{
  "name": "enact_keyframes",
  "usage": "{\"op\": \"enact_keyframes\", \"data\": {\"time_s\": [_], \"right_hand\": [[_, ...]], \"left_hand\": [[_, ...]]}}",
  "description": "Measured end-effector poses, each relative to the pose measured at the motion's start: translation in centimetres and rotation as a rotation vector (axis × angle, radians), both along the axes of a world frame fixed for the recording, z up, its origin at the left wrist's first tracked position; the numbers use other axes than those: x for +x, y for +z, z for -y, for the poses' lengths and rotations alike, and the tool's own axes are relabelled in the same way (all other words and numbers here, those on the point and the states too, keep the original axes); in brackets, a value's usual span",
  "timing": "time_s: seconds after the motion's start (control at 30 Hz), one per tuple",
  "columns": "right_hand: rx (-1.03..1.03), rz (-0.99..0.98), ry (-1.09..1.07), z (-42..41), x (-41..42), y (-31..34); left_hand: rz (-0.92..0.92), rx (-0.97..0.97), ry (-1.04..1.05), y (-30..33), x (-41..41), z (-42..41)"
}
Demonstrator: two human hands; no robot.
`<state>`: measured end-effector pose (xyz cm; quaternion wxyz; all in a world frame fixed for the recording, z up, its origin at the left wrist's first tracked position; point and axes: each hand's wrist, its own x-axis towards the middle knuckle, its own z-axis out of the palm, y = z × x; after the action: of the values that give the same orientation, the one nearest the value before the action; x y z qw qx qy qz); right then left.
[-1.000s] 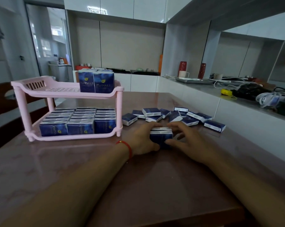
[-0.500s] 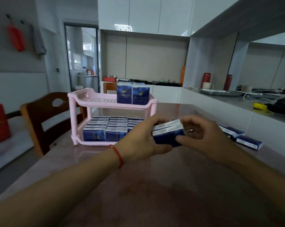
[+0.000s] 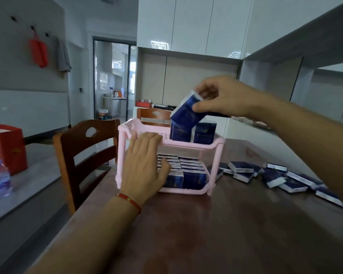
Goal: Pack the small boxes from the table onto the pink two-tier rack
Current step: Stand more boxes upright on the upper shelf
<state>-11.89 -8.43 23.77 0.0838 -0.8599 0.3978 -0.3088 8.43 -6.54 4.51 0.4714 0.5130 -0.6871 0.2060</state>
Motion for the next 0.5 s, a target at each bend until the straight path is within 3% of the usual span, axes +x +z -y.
{"op": "enact_keyframes", "data": {"time_s": [0.23, 0.5], "right_hand": [[0.051, -0.362, -0.052, 3.8, 4.0, 0.1], [-0.048, -0.539, -0.113, 4.8, 4.1, -1.5]], "left_hand": [[0.001, 0.007, -0.027, -0.3, 0.3, 0.4], [-0.003, -0.002, -0.011, -0.3, 0.1, 0.6]]}}
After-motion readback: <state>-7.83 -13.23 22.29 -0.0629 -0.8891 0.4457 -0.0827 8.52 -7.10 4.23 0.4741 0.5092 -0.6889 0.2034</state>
